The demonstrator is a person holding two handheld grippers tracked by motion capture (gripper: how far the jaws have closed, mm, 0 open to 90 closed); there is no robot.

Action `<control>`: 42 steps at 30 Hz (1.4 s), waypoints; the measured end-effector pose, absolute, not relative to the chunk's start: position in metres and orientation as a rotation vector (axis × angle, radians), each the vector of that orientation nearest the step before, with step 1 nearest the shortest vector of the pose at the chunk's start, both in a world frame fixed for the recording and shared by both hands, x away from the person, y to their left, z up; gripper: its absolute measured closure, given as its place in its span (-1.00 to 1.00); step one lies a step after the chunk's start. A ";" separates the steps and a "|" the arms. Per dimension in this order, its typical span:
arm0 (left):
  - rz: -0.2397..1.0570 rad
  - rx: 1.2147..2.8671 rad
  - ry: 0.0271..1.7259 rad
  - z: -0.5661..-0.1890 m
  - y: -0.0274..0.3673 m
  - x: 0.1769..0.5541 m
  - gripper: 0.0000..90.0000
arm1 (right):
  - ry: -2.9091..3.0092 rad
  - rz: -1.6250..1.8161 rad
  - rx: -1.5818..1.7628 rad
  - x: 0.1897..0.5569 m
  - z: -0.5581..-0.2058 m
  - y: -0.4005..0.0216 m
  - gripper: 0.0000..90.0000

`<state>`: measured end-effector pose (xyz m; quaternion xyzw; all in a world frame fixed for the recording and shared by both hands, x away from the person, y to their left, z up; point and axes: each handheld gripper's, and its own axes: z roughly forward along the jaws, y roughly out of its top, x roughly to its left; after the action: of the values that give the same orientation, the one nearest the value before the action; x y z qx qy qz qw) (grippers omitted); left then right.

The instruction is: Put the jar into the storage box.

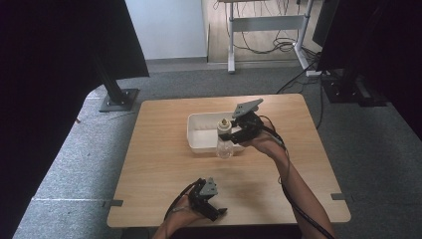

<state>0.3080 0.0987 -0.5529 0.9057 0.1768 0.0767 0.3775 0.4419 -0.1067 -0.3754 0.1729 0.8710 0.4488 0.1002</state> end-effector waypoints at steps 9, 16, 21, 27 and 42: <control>0.197 2.317 0.449 -0.553 0.099 0.308 -0.93 | 2.584 1.322 0.488 0.457 -0.371 -0.095 0.00; 0.195 2.316 0.450 -0.553 0.099 0.308 -0.93 | 2.574 1.318 0.501 0.469 -0.370 -0.088 0.00; 0.196 2.315 0.450 -0.553 0.099 0.308 -0.93 | 2.570 1.314 0.510 0.478 -0.372 -0.083 0.00; 0.194 2.315 0.449 -0.553 0.099 0.308 -0.93 | 2.560 1.307 0.524 0.488 -0.375 -0.078 0.00; 0.194 2.317 0.445 -0.553 0.100 0.308 -0.93 | 2.554 1.315 0.519 0.512 -0.381 -0.061 0.00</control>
<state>0.3077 0.0996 -0.5529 0.9064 0.1740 0.0759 0.3774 0.5123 -0.0614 -0.3807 0.1768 0.8695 0.4477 0.1109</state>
